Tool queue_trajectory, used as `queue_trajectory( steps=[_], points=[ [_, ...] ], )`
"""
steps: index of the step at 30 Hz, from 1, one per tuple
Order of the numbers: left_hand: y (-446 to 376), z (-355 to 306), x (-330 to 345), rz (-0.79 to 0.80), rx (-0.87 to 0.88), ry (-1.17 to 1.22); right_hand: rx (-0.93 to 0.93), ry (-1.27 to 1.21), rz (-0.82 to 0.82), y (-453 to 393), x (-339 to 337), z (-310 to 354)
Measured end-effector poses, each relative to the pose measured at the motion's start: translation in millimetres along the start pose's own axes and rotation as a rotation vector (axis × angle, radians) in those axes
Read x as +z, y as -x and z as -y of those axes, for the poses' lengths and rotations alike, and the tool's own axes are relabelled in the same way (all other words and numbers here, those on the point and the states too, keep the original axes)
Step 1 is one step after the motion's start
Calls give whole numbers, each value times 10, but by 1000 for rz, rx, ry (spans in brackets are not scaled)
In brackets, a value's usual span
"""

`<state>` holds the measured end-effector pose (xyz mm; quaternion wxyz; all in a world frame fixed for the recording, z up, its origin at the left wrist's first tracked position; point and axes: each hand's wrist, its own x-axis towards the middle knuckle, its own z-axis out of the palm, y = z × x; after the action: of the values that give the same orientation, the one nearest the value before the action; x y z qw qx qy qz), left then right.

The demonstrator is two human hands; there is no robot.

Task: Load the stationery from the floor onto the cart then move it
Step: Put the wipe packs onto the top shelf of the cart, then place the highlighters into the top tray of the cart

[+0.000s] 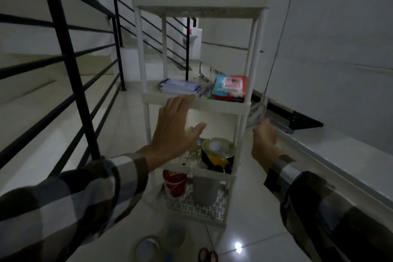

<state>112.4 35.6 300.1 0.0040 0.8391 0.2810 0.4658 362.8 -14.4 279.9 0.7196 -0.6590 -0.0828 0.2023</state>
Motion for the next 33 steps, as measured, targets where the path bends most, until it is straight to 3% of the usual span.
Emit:
queue_trajectory(
  steps=[3, 7, 9, 14, 20, 21, 24, 27, 29, 33],
  points=[
    [692, 175, 51, 73, 83, -38, 259, 136, 50, 49, -136, -861],
    [1607, 482, 230, 306, 95, 39, 327, 536, 365, 551, -506, -1878],
    [1942, 665, 286, 446, 132, 75, 359, 645, 424, 663, -663, -2168],
    [2508, 994, 316, 626, 111, 147, 157, 942, 697, 816, -982, -2363],
    [3061, 1052, 446, 748, 185, 188, 202, 1049, 1071, 877, -1167, -2482],
    [3145, 1062, 467, 794, 205, 173, 81, 1155, 1162, 915, -1168, -2514],
    [3409, 1080, 517, 929, 171, 137, -576, 1559, 1455, 975, -1151, -2696],
    [3600, 1067, 548, 1028, 105, 177, -1151, 1607, 1611, 995, -1093, -2913],
    [3621, 1051, 547, 1103, 63, 132, -1314, 1574, 1686, 1002, -1022, -3029],
    [3605, 1034, 623, 1185, 110, 49, -1425, 1495, 1722, 1026, -950, -3245]
  ],
)
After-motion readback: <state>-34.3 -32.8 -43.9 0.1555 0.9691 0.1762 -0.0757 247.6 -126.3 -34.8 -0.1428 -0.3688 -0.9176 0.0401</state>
